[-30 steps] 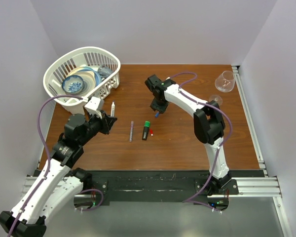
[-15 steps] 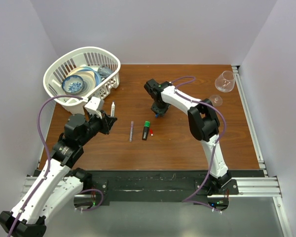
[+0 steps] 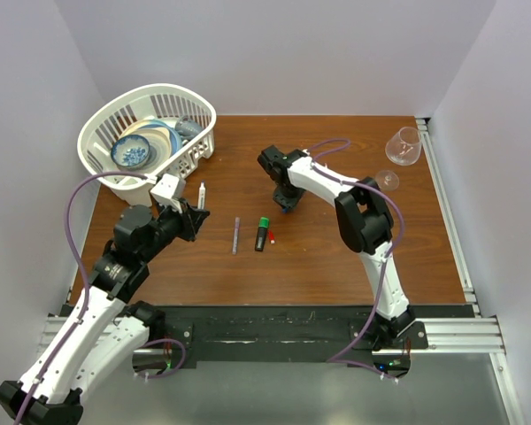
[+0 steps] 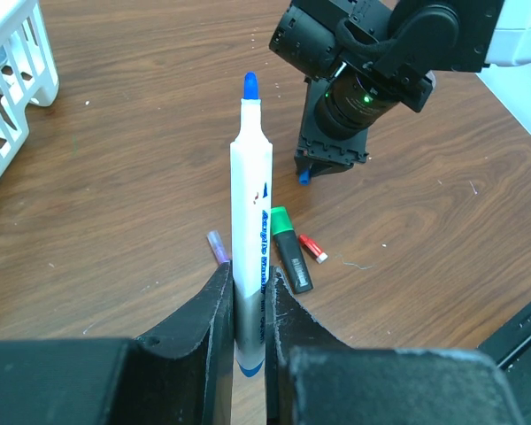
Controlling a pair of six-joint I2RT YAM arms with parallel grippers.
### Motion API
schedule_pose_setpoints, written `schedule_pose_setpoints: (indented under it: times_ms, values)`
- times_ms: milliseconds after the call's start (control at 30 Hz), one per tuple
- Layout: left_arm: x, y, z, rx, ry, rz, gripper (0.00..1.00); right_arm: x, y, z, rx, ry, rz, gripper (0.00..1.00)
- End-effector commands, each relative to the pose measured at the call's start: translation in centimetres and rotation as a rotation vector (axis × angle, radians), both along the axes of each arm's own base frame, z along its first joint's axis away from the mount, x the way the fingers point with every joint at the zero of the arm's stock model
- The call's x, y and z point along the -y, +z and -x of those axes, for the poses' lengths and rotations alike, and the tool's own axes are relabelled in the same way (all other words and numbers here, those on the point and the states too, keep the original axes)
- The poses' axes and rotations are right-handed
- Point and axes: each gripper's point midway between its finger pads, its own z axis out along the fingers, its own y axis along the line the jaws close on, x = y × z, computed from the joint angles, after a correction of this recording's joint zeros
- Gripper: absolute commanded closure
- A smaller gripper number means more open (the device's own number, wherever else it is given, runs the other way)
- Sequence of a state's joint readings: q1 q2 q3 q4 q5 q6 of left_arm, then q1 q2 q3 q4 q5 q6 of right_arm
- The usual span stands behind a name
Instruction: Insert the pens into the pen caps
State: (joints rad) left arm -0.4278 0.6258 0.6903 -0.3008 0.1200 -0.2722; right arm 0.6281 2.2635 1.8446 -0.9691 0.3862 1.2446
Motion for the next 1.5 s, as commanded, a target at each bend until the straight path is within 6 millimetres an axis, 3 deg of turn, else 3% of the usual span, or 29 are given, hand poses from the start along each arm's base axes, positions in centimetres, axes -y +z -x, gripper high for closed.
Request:
schedule_pose_setpoints:
  times_ms: [0, 133, 200, 233, 267, 300, 333, 367, 400, 433, 467, 567, 733, 900, 1033, 1167, 1300, 1467]
  values:
    - [0.4, 1.2, 0.0, 0.046, -0.018, 0.025, 1.00, 2.3, -1.3, 1.3, -0.008, 0.013, 0.083, 0.80]
    - [1.5, 1.1, 0.5, 0.023, -0.074, 0.061, 1.00, 2.5, -2.4, 2.3, -0.025, 0.111, 0.078, 0.85]
    - [2.1, 0.9, 0.8, 0.006, -0.104, 0.084, 1.00, 2.1, -2.0, 2.1, 0.000, 0.197, 0.056, 0.89]
    - [2.8, 0.2, 1.2, -0.029, -0.140, 0.108, 1.00, 2.6, -3.2, 3.5, -0.037, 0.234, 0.051, 0.90]
    - [3.1, -0.2, 1.4, -0.052, -0.155, 0.121, 1.00, 2.7, -3.2, 4.0, -0.042, 0.291, 0.046, 0.91]
    - [3.5, -0.4, 1.5, -0.061, -0.173, 0.137, 1.00, 1.8, -1.9, 3.3, 0.031, 0.324, -0.005, 0.92]
    - [4.2, -1.5, 1.9, -0.111, -0.202, 0.161, 1.00, 2.9, -3.1, 5.2, -0.003, 0.352, 0.000, 0.92]
    - [4.6, -2.0, 2.1, -0.130, -0.217, 0.171, 1.00, 2.9, -3.1, 6.0, -0.003, 0.405, -0.021, 0.92]
    - [5.0, -1.9, 2.1, -0.130, -0.230, 0.188, 1.00, 2.3, -1.5, 5.5, 0.076, 0.428, -0.061, 0.92]
    - [5.7, -3.0, 2.4, -0.173, -0.245, 0.200, 1.00, 3.4, -2.6, 7.4, 0.042, 0.446, -0.055, 0.92]
    - [6.1, -2.9, 2.4, -0.171, -0.256, 0.213, 1.00, 3.7, -2.5, 7.9, 0.046, 0.469, -0.057, 0.92]
    - [8.0, -3.8, 3.1, -0.204, -0.293, 0.229, 1.00, 4.7, -1.1, 9.2, 0.083, 0.492, -0.065, 0.93]
    - [11.1, -5.5, 4.4, -0.271, -0.370, 0.266, 1.00, 4.0, 2.0, 10.3, 0.215, 0.543, -0.176, 0.95]
    - [11.3, -7.2, 4.2, -0.291, -0.352, 0.293, 1.00, 4.4, 3.9, 10.7, 0.286, 0.547, -0.197, 0.96]
    - [11.7, -8.3, 4.6, -0.312, -0.375, 0.312, 1.00, 3.2, 5.3, 11.1, 0.325, 0.600, -0.267, 0.97]
    - [12.2, -7.9, 5.1, -0.299, -0.418, 0.364, 1.00, 0.7, 10.0, 11.4, 0.503, 0.643, -0.439, 0.96]
    - [12.6, -7.7, 5.5, -0.301, -0.451, 0.384, 1.00, -0.4, 15.7, 12.0, 0.674, 0.666, -0.559, 0.95]
    - [13.3, -6.0, 6.4, -0.270, -0.533, 0.459, 1.00, -1.7, 21.0, 12.7, 0.827, 0.691, -0.691, 0.95]
